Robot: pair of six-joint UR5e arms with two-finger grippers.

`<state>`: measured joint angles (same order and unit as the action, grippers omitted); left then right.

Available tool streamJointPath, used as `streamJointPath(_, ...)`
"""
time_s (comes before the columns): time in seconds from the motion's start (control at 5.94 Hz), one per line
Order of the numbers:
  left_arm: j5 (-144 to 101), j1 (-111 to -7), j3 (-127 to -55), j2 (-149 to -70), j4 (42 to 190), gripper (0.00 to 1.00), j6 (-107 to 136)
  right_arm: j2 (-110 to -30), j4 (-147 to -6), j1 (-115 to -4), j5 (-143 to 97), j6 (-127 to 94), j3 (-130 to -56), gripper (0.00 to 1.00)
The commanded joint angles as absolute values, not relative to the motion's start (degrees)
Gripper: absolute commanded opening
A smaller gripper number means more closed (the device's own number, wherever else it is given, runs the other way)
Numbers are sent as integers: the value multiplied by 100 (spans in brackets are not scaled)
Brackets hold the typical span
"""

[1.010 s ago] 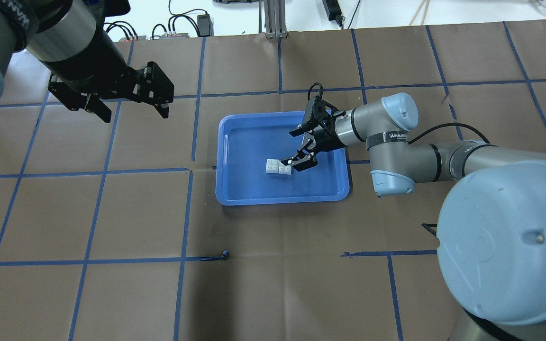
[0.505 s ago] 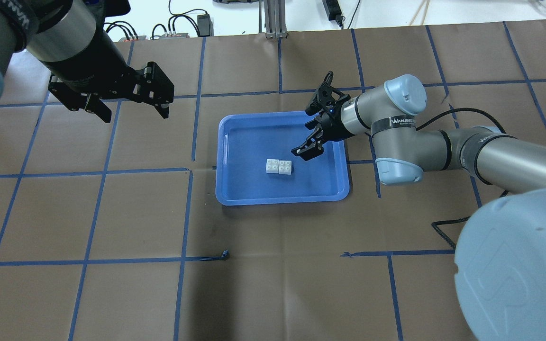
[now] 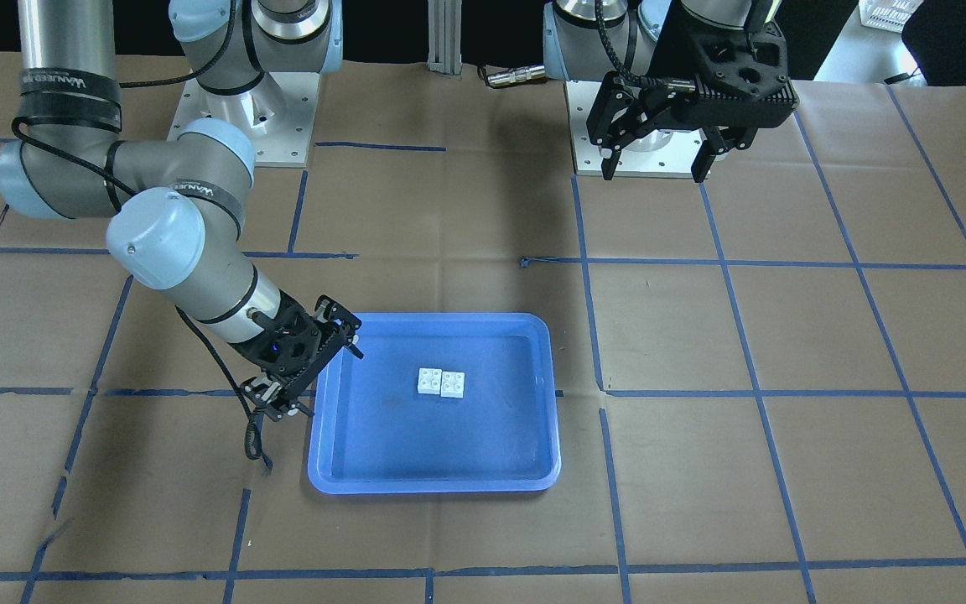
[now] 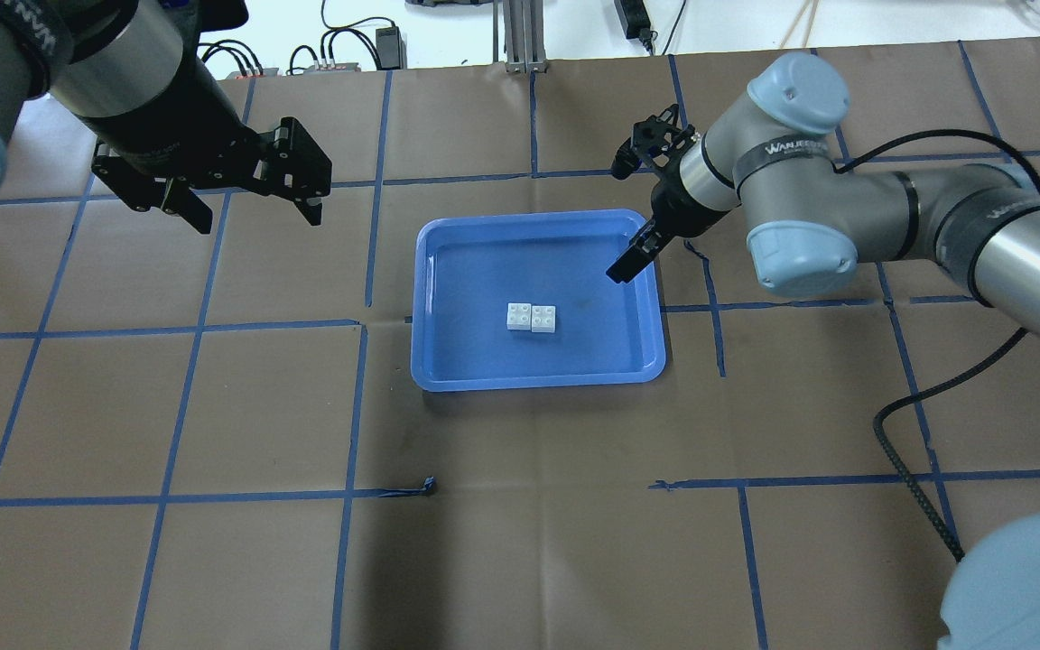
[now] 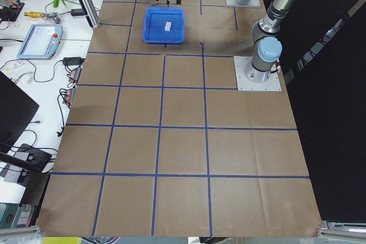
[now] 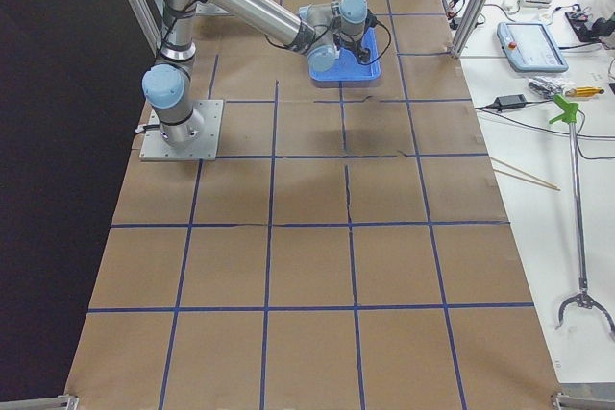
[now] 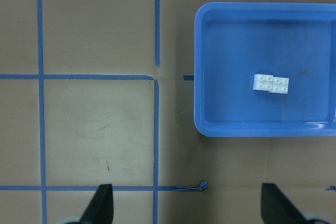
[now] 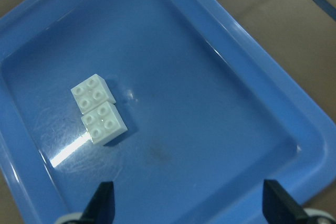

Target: Assemble white blocks and place on blue tray

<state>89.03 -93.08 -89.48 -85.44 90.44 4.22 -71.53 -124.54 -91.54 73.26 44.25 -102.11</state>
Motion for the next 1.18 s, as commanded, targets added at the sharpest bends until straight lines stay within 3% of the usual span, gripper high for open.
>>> streamJointPath(0.0,8903,-9308,-8947,-8543,9044,99,422,-7539,-10879,-9062,8364,3214,-9486,100)
streamJointPath(0.67,8903,-9308,-8947,-8543,9044,99,422,-8934,-9047,-8842,9366,355,-9255,100)
streamJointPath(1.01,8903,-9308,-8947,-8543,9044,99,422,-8887,-8528,-8877,9343,44,-8792,100)
